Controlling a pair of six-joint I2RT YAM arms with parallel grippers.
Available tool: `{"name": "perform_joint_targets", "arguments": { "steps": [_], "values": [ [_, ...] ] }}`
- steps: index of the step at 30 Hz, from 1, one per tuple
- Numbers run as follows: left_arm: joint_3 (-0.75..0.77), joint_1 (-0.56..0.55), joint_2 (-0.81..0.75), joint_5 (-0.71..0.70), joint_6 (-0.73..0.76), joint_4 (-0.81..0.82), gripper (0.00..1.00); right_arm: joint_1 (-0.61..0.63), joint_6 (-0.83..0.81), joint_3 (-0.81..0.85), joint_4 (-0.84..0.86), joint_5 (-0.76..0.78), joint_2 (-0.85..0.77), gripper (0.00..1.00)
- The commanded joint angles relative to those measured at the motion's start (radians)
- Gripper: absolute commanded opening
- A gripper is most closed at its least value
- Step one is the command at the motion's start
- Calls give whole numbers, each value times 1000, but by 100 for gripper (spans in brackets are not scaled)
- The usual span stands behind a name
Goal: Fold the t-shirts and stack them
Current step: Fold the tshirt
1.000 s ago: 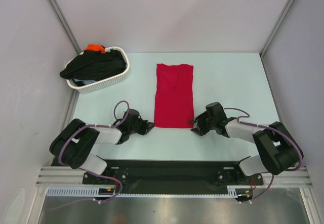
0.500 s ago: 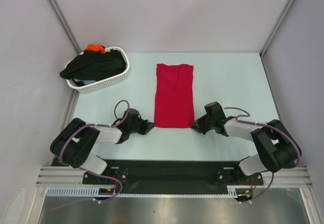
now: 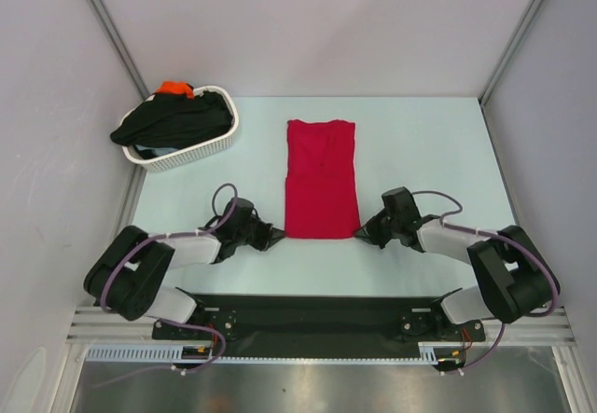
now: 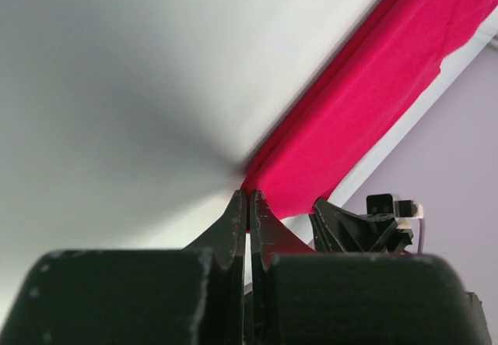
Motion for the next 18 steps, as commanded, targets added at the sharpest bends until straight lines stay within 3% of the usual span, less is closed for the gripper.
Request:
{"name": "perform_joint_targets", "arguments": {
  "steps": [1,3,10,18],
  "values": [
    [-37,0,-110,15,97,-134,0,21,-84,-21,-68,0,-83,0],
    [-47,-3,-159,-16,123,-214,0,32,-79,-44,-62,-11,-123,0],
    [-182,-35,-340,-12,131,-256,0,100,-7,-173,-91,7,-289,0],
    [-181,-124,-626,-57,122,-542,0,334,145,-242,-225,121,-522,0]
  ]
}}
